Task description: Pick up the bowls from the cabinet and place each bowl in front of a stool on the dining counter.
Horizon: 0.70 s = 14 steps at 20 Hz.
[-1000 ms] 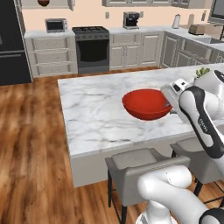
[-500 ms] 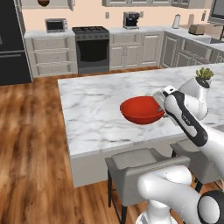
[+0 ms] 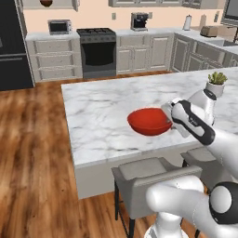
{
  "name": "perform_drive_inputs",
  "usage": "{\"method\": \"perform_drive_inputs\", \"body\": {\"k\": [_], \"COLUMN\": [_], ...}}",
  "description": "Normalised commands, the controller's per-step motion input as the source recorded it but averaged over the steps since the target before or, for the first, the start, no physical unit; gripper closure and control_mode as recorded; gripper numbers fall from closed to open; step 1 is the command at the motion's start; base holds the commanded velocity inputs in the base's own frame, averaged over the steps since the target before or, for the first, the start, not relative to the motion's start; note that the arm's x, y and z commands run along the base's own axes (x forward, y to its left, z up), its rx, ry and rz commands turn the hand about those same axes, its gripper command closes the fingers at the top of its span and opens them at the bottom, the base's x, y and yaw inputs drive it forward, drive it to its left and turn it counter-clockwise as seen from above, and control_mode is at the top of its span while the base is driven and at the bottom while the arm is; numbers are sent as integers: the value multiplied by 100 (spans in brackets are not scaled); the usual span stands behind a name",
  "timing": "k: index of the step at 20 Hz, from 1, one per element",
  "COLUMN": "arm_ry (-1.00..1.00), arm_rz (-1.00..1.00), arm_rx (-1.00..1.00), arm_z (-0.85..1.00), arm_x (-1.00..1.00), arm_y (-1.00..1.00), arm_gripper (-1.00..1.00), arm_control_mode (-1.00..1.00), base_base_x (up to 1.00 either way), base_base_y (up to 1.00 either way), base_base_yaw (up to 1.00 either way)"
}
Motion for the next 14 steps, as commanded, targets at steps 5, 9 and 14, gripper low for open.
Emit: {"method": "perform_drive_inputs", "body": {"k": [5, 9, 14], "arm_ry": [2, 0, 0], "arm_rz": [3, 2, 1], "arm_rx": [0, 0, 0], "arm_z": [-41, -32, -33], "arm_x": [38, 33, 36], "arm_y": [0, 0, 0], "arm_gripper": [100, 100, 100], "arm_control_mode": [-100, -100, -100], "base_base_x": [0, 0, 0], "base_base_y": [0, 0, 0], "base_base_yaw": [0, 0, 0]}}
